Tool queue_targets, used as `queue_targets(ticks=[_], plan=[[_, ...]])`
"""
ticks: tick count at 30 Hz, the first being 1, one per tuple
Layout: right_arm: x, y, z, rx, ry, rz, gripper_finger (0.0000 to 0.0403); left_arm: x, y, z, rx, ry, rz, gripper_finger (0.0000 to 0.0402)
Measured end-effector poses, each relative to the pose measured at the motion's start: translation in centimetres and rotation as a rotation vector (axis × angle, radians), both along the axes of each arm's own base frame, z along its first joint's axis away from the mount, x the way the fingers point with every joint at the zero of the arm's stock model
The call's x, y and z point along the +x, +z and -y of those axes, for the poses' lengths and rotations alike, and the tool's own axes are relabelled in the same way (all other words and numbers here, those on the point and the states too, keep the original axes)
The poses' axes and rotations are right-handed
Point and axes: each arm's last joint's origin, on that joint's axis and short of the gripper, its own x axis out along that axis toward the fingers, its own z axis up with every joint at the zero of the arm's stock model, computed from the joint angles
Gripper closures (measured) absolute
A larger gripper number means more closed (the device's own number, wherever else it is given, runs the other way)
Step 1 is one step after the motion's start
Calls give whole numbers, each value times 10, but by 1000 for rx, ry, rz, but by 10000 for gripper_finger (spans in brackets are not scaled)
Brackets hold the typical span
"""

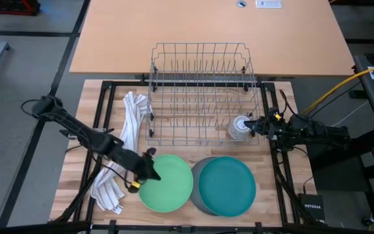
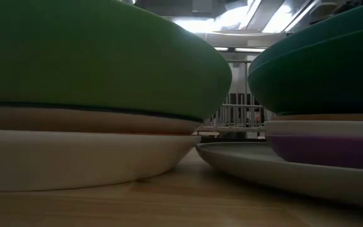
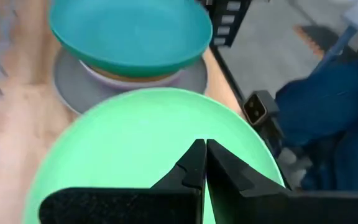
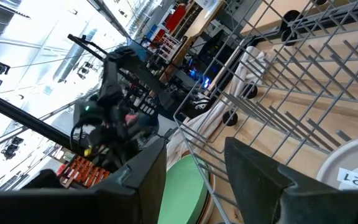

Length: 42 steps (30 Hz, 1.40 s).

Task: Sort dishes
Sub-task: Put the light green plate into the dish rack

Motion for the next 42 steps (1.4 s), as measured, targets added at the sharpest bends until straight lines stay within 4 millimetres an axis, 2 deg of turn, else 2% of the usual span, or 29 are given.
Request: queue_targets(ticks=[7,14,19,25,29,35,38,42], plan=[[0,0,0,0,0,0,237,30,-17,22,-147,125,-143,398],[0,0,0,0,8,0,237,45,-32,34,-294,153,-280,398],[0,0,0,0,9,-1,237,51,-32,37,-342,151,-248,398],[0,0,0,0,9,0,237,51,-33,37,-300,129,-227,396],[0,0,0,0,9,0,237,52,-33,35,-317,152,-238,361],[0,0,0,0,9,0,237,51,-32,38,-327,146,-236,265],[0,0,0,0,9,0,237,46,-31,49,-316,92,-222,234],[0,0,0,0,10,-4,237,36,-35,74,-301,-13,-191,222]])
